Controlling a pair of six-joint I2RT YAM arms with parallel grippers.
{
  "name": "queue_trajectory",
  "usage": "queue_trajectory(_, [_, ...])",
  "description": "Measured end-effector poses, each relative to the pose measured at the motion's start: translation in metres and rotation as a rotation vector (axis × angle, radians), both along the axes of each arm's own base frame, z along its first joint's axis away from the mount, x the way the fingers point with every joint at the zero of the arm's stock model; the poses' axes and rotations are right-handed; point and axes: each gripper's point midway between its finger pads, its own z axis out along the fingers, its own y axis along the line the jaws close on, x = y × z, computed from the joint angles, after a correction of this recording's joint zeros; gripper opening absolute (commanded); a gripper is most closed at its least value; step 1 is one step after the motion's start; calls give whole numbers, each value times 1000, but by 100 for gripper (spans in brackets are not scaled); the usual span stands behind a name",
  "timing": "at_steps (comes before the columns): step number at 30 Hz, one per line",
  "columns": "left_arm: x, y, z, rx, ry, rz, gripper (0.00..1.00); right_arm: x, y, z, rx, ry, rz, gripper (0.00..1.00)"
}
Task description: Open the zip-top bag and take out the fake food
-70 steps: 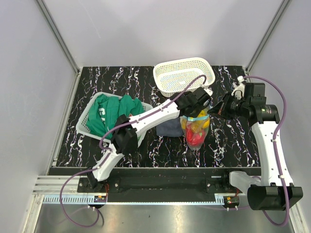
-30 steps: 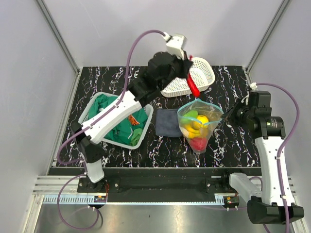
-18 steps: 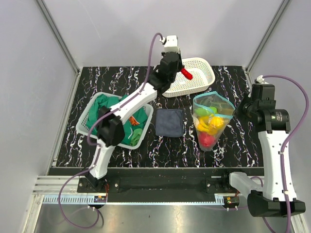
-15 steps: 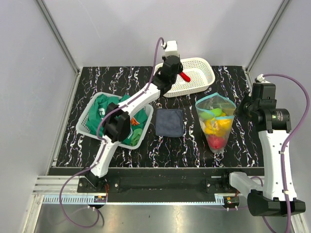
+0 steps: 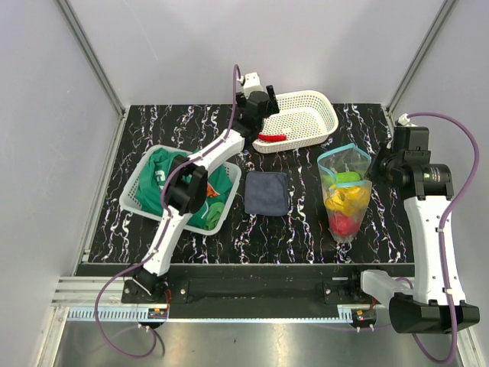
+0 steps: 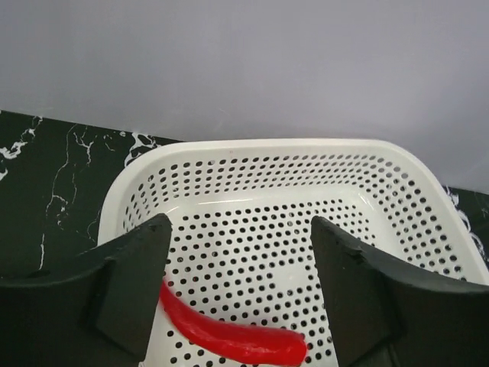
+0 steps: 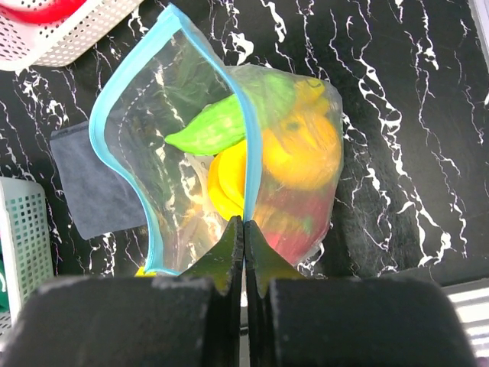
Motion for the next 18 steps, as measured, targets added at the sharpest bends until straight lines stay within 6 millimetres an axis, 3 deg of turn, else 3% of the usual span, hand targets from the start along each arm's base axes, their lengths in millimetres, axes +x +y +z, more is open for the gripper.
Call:
queue_trajectory(3, [-4, -9, -1, 6, 16, -54, 88, 3, 3, -2, 7, 1, 15, 0])
queue_trajectory(6, [-15, -21, -5, 15, 60, -130, 79, 4, 7, -4, 21, -1, 43, 0])
queue_trajectory(10, [-51, -36, -1, 4, 140, -285, 65, 6, 18, -7, 56, -4, 95, 0])
queue_trajectory(11, [-64, -39, 6, -7, 156, -327, 57, 6, 20, -7, 67, -5, 108, 0])
queue_trajectory(13, [-91, -48, 29, -46, 167, -415, 52, 5, 27, -8, 91, -3, 134, 0])
queue_trajectory(17, [-155, -77, 93, -144, 128, -614, 44, 5, 39, -7, 140, -9, 184, 0])
queue_trajectory(18, [-173, -87, 108, -164, 116, -669, 38, 5, 42, -6, 154, -9, 196, 0])
